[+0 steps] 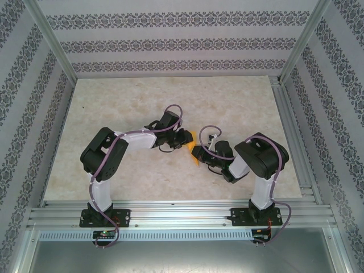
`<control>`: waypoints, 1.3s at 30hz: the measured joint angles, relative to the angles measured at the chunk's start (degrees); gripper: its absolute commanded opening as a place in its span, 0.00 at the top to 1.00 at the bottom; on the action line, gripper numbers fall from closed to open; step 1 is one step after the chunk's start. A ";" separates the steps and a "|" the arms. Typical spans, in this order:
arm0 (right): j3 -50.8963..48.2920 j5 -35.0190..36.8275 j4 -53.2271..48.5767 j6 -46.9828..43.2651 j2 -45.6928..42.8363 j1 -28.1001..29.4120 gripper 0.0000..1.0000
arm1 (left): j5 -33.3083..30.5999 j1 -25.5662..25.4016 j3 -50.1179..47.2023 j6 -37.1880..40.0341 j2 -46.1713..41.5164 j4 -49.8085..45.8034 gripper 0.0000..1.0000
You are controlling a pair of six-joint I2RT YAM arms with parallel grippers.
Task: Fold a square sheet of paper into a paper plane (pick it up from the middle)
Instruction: Fold the wing for the fifth time at the center of the table.
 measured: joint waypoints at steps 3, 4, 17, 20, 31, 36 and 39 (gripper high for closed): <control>0.04 -0.17 -0.20 0.15 0.00 0.02 0.89 | 0.00 0.00 0.96 0.26 1.03 0.00 0.72; 0.04 -0.17 -0.20 0.17 0.00 0.02 0.88 | 0.00 0.00 1.31 0.42 1.44 0.00 0.72; 3.21 0.83 -18.49 -3.65 -8.31 0.42 0.77 | 0.02 0.00 2.40 2.56 4.87 -0.66 0.74; 4.50 1.60 -26.27 -5.90 -11.43 0.50 0.75 | 0.02 0.00 2.89 2.99 4.92 -0.92 0.74; 9.92 5.53 -51.45 -13.90 -18.53 1.25 0.76 | 0.26 0.00 4.37 4.17 5.18 -1.53 0.74; 11.65 6.16 -59.06 -16.52 -20.55 1.22 0.74 | 0.87 0.00 4.57 4.35 5.33 -1.81 0.74; 13.33 6.16 -62.55 -17.81 -20.57 1.25 0.73 | 1.20 0.00 4.74 4.50 5.49 -1.84 0.74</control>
